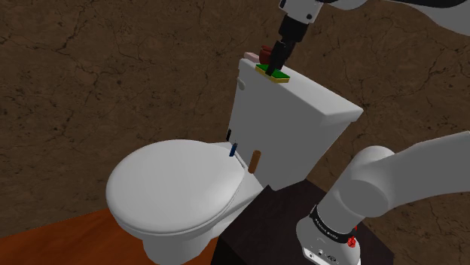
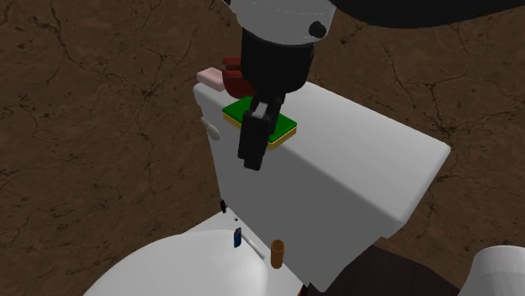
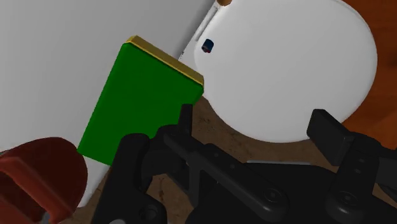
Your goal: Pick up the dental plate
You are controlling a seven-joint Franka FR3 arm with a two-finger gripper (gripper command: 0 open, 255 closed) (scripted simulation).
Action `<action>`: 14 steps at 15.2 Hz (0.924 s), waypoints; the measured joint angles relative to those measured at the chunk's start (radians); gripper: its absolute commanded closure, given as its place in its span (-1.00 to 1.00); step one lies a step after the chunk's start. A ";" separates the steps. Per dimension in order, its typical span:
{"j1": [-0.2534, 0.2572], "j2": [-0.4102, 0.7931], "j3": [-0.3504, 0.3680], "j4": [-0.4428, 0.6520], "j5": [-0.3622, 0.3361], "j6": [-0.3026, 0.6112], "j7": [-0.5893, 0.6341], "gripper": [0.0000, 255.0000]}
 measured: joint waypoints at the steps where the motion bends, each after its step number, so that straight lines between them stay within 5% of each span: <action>1: -0.004 0.025 -0.014 0.018 -0.012 0.008 -0.022 -1.00; 14: -0.051 0.372 -0.186 0.396 -0.087 0.017 -0.314 -1.00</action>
